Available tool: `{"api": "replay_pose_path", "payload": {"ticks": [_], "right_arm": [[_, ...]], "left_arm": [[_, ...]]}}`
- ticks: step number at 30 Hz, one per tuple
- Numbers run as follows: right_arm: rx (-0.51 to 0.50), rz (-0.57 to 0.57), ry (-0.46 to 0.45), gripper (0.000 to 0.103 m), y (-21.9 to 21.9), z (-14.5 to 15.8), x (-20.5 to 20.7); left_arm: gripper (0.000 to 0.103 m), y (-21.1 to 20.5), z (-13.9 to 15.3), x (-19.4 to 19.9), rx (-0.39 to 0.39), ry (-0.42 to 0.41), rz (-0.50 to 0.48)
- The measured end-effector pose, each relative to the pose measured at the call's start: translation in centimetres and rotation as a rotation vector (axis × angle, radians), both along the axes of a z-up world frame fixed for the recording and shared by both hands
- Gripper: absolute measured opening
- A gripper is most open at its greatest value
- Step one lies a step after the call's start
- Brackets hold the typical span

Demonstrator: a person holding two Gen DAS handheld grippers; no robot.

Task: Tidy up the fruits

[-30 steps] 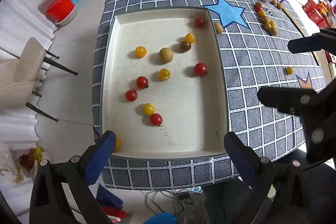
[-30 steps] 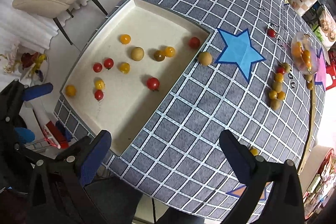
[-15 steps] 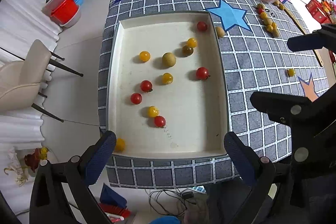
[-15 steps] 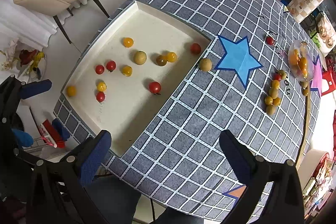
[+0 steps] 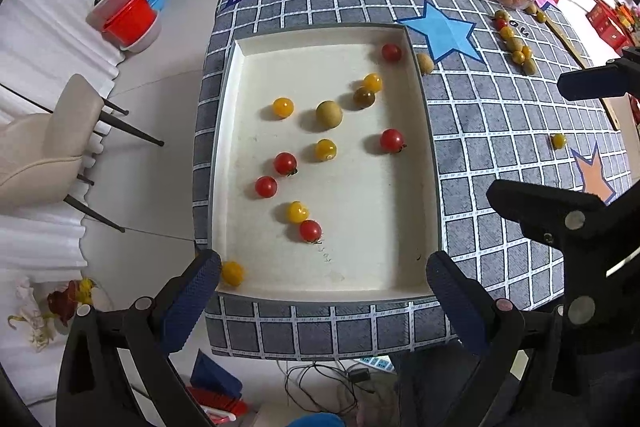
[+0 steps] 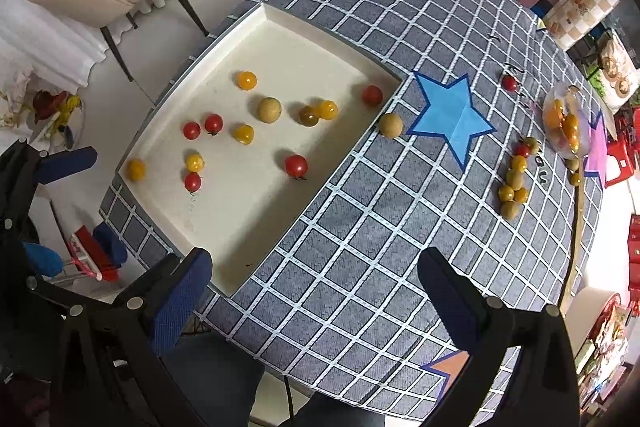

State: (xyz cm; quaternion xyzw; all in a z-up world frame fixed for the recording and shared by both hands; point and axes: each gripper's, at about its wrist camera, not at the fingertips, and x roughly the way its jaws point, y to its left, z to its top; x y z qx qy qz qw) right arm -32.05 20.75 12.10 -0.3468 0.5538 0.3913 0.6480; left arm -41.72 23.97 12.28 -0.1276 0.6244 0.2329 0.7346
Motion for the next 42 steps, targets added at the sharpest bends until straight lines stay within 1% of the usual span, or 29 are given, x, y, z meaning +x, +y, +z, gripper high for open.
{"api": "replay_pose_path", "payload": {"ticks": [5,10,16,42], "right_arm": [[-0.002,-0.030,0.005,0.103,-0.5,-0.2,0.1],[-0.024,-0.012,0.015,0.103,-0.4,-0.7,-0.6],[-0.024,0.006,0.005,0.103,-0.2,-0.5,-1.3],[-0.019,0.015,0.004,0.103,0.1,-0.4,-1.9]], "left_arm": [[0.103,-0.4,0.0,-0.5,0.003,-0.008,0.006],[0.103,-0.3,-0.2,-0.9,-0.005,-0.009,0.032],[0.103,-0.2,-0.2,-1.4,-0.009,-0.018,0.050],[0.103,-0.4,-0.1,-1.8,-0.005,-0.019,0.045]]}}
